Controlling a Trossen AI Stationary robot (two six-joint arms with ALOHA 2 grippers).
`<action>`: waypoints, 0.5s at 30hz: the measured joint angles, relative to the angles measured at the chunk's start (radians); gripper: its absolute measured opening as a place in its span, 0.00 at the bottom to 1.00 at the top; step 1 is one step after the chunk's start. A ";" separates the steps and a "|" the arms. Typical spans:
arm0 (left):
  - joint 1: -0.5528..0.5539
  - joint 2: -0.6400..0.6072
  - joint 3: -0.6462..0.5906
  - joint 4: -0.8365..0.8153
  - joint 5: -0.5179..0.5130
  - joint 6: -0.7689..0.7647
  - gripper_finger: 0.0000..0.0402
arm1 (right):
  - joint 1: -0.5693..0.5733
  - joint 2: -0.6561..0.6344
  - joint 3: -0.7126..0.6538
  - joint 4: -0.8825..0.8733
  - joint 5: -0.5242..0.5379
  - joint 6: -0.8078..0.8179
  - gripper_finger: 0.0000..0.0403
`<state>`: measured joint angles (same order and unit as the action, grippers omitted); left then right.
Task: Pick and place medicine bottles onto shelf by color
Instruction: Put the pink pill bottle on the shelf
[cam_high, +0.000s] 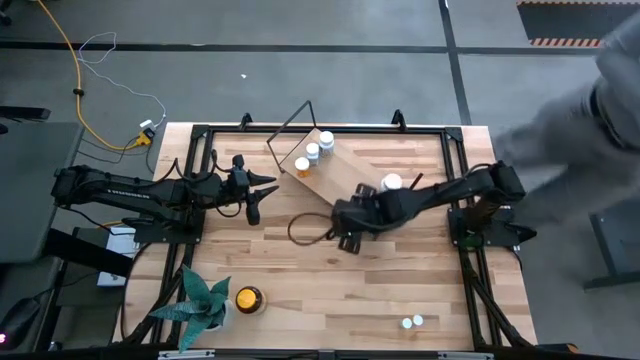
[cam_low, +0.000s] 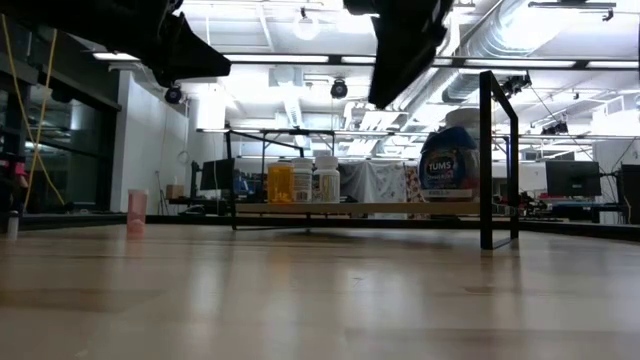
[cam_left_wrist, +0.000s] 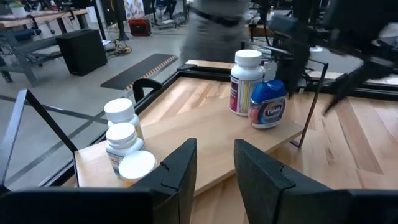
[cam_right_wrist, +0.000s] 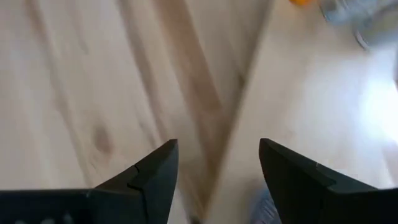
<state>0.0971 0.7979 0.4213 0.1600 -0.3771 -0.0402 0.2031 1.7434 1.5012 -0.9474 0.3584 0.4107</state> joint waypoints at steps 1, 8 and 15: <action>0.000 0.000 0.000 0.001 0.000 -0.004 0.25 | 0.011 -0.005 -0.030 0.057 0.009 -0.010 0.54; -0.001 0.000 0.000 0.026 0.005 -0.008 0.25 | 0.039 -0.018 -0.298 0.763 -0.005 -0.191 0.54; 0.000 0.000 0.000 0.031 0.003 -0.008 0.25 | -0.010 -0.016 -0.442 1.370 -0.076 -0.404 0.54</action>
<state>0.0975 0.7979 0.4213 0.1909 -0.3740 -0.0483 0.1931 1.7279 1.0591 0.4228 0.2829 0.0064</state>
